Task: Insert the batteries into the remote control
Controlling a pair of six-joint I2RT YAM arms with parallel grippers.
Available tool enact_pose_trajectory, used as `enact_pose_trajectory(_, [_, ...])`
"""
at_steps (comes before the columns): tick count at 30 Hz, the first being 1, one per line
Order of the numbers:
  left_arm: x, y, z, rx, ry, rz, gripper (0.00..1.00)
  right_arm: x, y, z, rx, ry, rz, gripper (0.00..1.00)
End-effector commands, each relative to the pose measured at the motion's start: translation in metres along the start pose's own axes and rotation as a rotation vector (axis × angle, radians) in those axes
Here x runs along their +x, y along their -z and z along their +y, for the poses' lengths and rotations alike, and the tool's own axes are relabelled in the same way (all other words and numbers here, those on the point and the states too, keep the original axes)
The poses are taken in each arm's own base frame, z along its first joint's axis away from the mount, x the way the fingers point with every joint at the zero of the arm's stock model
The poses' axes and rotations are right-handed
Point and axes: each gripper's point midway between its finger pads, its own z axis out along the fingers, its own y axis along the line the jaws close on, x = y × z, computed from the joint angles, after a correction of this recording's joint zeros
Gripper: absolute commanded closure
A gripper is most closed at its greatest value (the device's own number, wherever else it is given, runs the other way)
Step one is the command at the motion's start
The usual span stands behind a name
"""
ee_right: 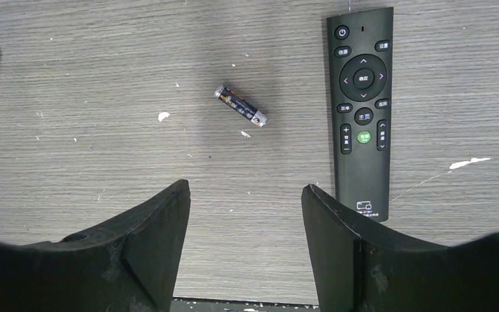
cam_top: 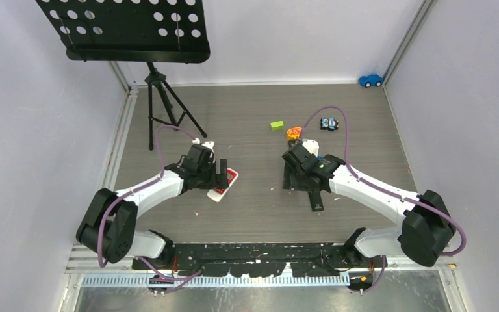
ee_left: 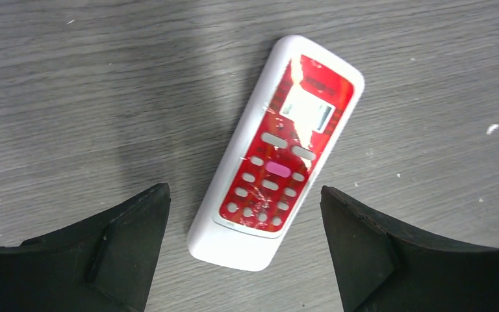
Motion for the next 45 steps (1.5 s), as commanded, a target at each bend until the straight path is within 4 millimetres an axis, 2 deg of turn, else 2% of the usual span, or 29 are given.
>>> enact_pose_trajectory(1, [-0.019, 0.010, -0.024, 0.122, -0.027, -0.077, 0.13, -0.011, 0.001, 0.008, -0.031, -0.027, -0.038, 0.31])
enact_pose_trajectory(6, [-0.013, 0.009, -0.033, 0.169, -0.074, -0.052, 0.15, -0.009, -0.001, 0.008, -0.031, -0.033, -0.034, 0.31])
enact_pose_trajectory(10, [-0.002, 0.002, -0.022, 0.059, -0.155, 0.011, 0.15, -0.008, -0.003, 0.006, -0.023, -0.038, -0.037, 0.32])
enact_pose_trajectory(16, [0.009, -0.010, -0.027, 0.001, -0.256, 0.065, 0.16, -0.007, -0.005, 0.006, -0.019, -0.038, -0.031, 0.32])
enact_pose_trajectory(22, [0.014, -0.022, -0.024, -0.100, -0.327, 0.132, 0.42, -0.009, -0.002, 0.007, -0.024, -0.056, -0.041, 0.32])
enact_pose_trajectory(27, [0.007, -0.019, -0.025, -0.125, -0.320, 0.119, 0.54, -0.011, 0.002, 0.012, -0.053, -0.070, -0.045, 0.32])
enact_pose_trajectory(30, [0.003, -0.012, -0.044, -0.027, -0.311, 0.103, 0.60, -0.016, 0.010, 0.027, -0.151, -0.088, -0.067, 0.31])
enact_pose_trajectory(34, [-0.014, 0.017, -0.091, 0.205, -0.278, 0.029, 0.60, -0.024, 0.031, 0.060, -0.395, -0.153, -0.126, 0.28])
enact_pose_trajectory(37, [-0.031, 0.040, -0.116, 0.315, -0.241, -0.029, 0.60, -0.033, 0.053, 0.086, -0.621, -0.215, -0.192, 0.24])
enact_pose_trajectory(38, [-0.037, 0.048, -0.124, 0.349, -0.227, -0.048, 0.60, -0.032, 0.064, 0.096, -0.715, -0.223, -0.195, 0.23])
enact_pose_trajectory(39, [-0.042, 0.056, -0.131, 0.382, -0.212, -0.064, 0.60, -0.039, 0.076, 0.105, -0.804, -0.247, -0.237, 0.20])
enact_pose_trajectory(45, [-0.071, 0.109, -0.176, 0.612, -0.061, -0.170, 0.63, -0.042, 0.121, 0.123, -1.095, -0.279, -0.293, 0.14])
